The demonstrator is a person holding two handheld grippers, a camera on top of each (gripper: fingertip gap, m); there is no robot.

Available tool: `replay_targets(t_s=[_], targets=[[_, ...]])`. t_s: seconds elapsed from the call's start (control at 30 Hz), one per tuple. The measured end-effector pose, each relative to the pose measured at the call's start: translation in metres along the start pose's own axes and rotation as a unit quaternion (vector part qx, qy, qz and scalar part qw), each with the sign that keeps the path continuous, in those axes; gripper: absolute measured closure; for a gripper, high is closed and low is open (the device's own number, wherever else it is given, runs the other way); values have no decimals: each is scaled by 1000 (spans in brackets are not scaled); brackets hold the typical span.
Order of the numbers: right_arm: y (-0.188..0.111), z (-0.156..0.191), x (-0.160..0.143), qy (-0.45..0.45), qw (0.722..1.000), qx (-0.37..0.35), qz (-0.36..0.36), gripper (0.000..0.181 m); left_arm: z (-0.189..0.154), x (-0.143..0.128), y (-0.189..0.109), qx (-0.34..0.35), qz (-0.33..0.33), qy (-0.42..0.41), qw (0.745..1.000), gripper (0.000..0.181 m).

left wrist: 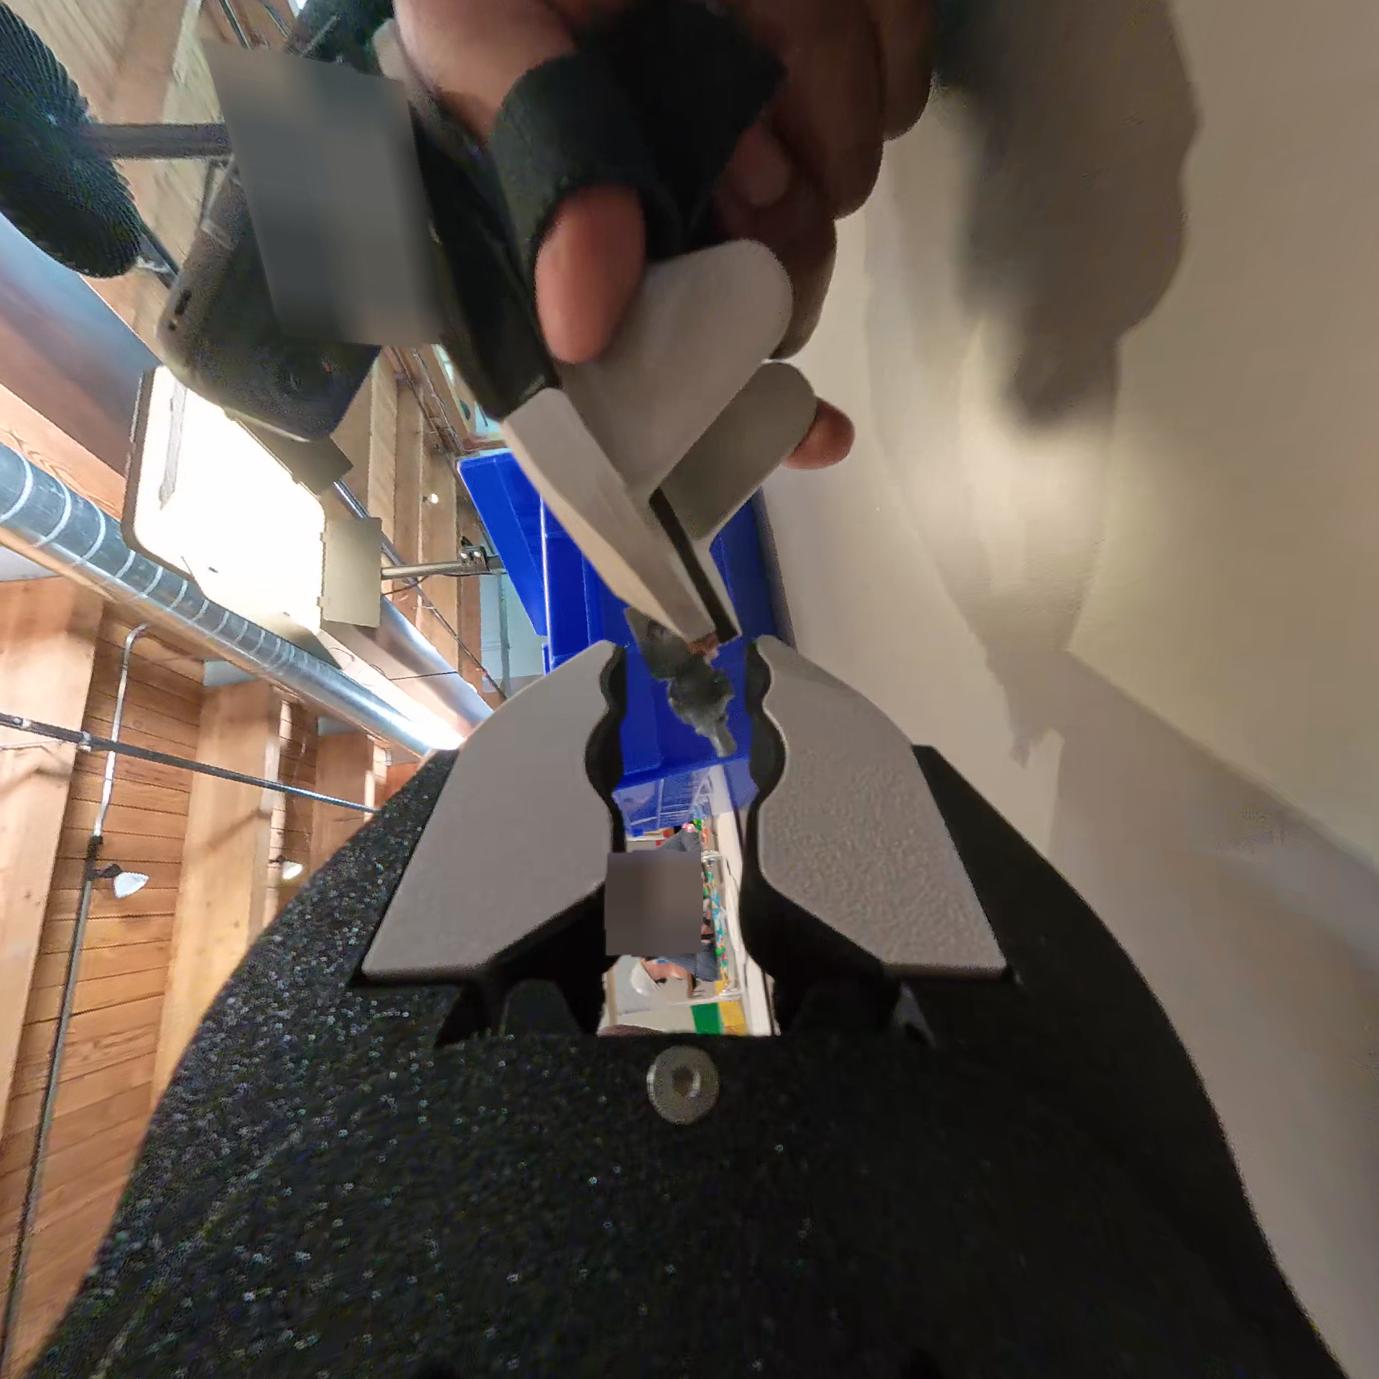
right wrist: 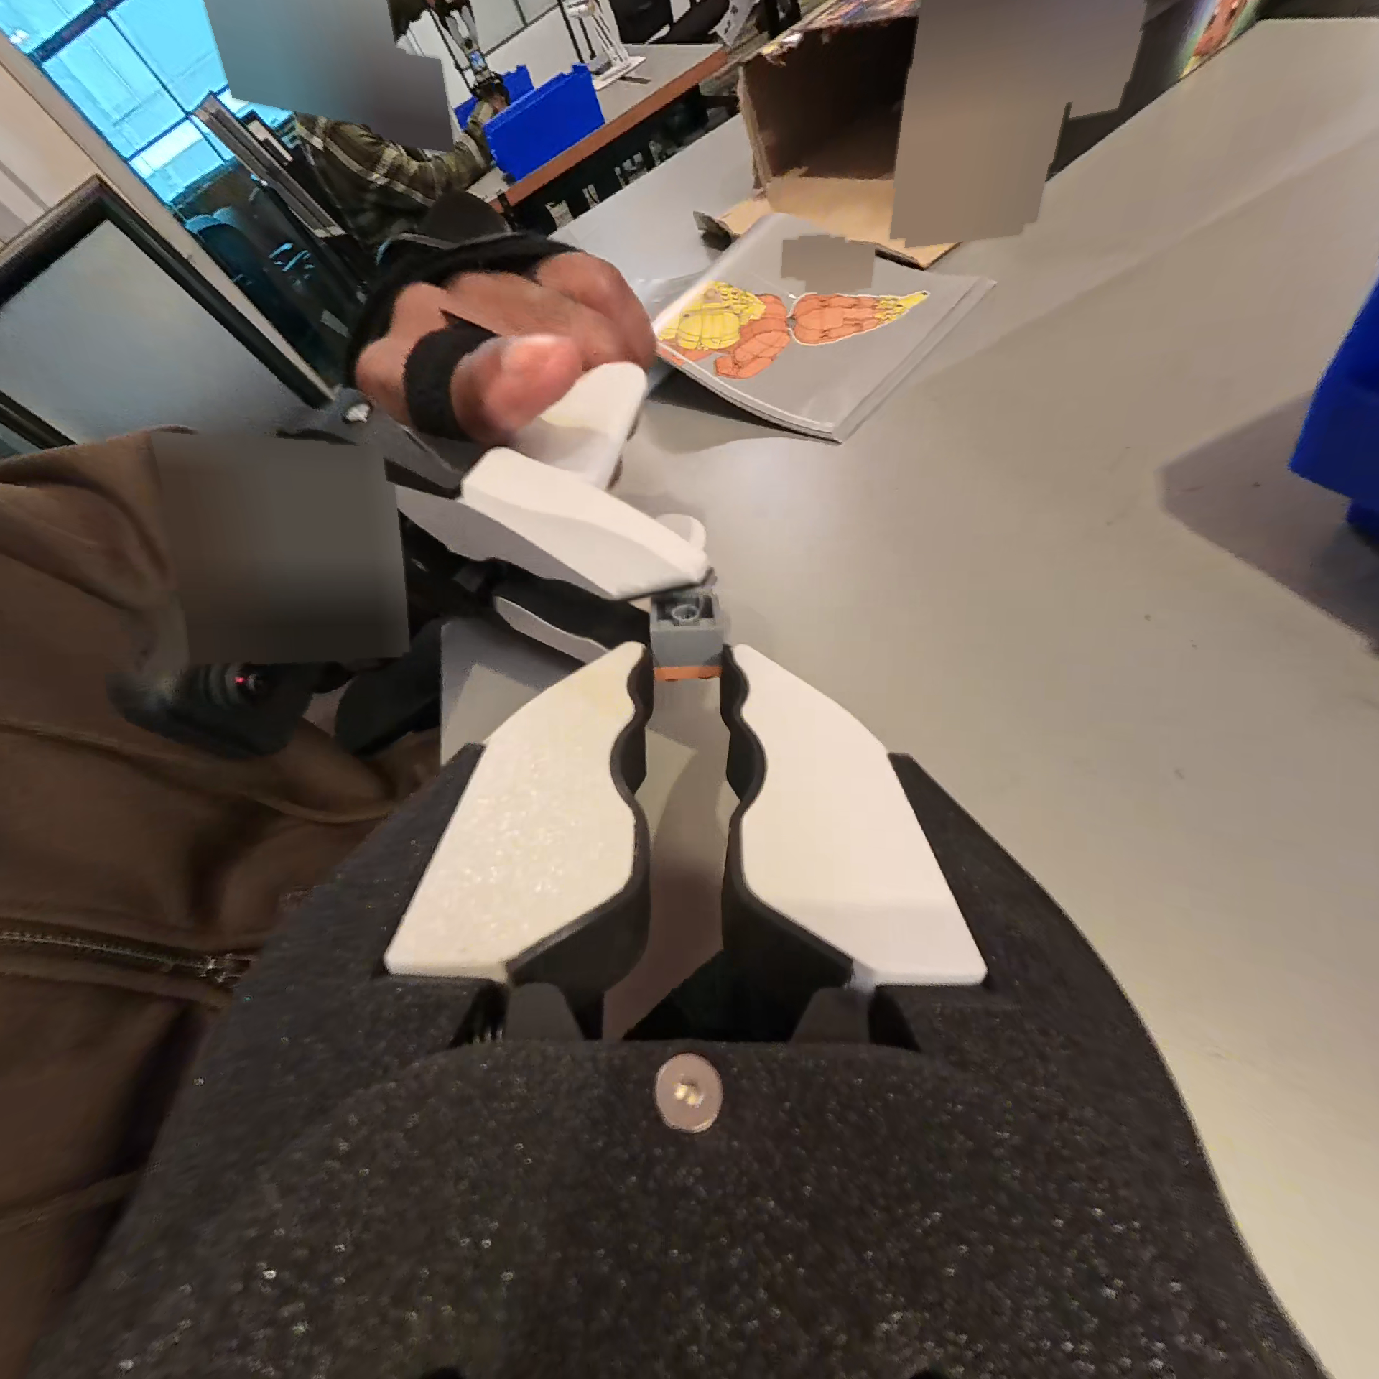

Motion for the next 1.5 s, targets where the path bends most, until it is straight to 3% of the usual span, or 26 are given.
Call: replay_targets(t_s=[0.2,0.37,0.67,0.97,1.07,1.1,1.13,1.3,1.4,1.47,1.5], targets=[[1,4,2,-24,1000,-15,-7,164,3,0,0,23,24,-2,999,160],[-1,7,6,-103,993,-52,-13,164,8,0,0,5,28,-113,993,165],[-5,10,2,-164,985,-36,27,164,6,4,-1,-82,-5,-242,967,164],[-9,13,-7,-208,975,0,77,164,4,11,-2,-167,-40,-341,924,165],[-10,14,-9,-224,970,11,89,164,5,12,-3,-196,-53,-384,901,165],[-12,14,-10,-231,968,9,94,180,7,10,-4,-202,-54,-405,890,166],[-13,11,-9,-249,964,-6,90,181,7,10,-5,-224,-63,-435,870,166],[-25,7,6,-244,969,-24,-4,180,13,5,-4,-221,-77,-560,795,166],[-31,7,9,-289,954,-69,-32,165,20,-1,-4,-204,-87,-634,741,166],[-32,11,11,-323,940,-98,-44,163,25,-7,-3,-170,-88,-659,727,166],[-31,10,12,-316,941,-112,-44,163,26,-10,-2,-148,-81,-656,736,166]])
Point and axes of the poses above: each gripper's, where its closed fingertips meet, y out along the fingers, x out of its top, z = x × y across the jaws, the point moved 4 cm from there along -y, back along the fingers, and after that the axes turned 6 degrees about x, right-handed, at the moved point
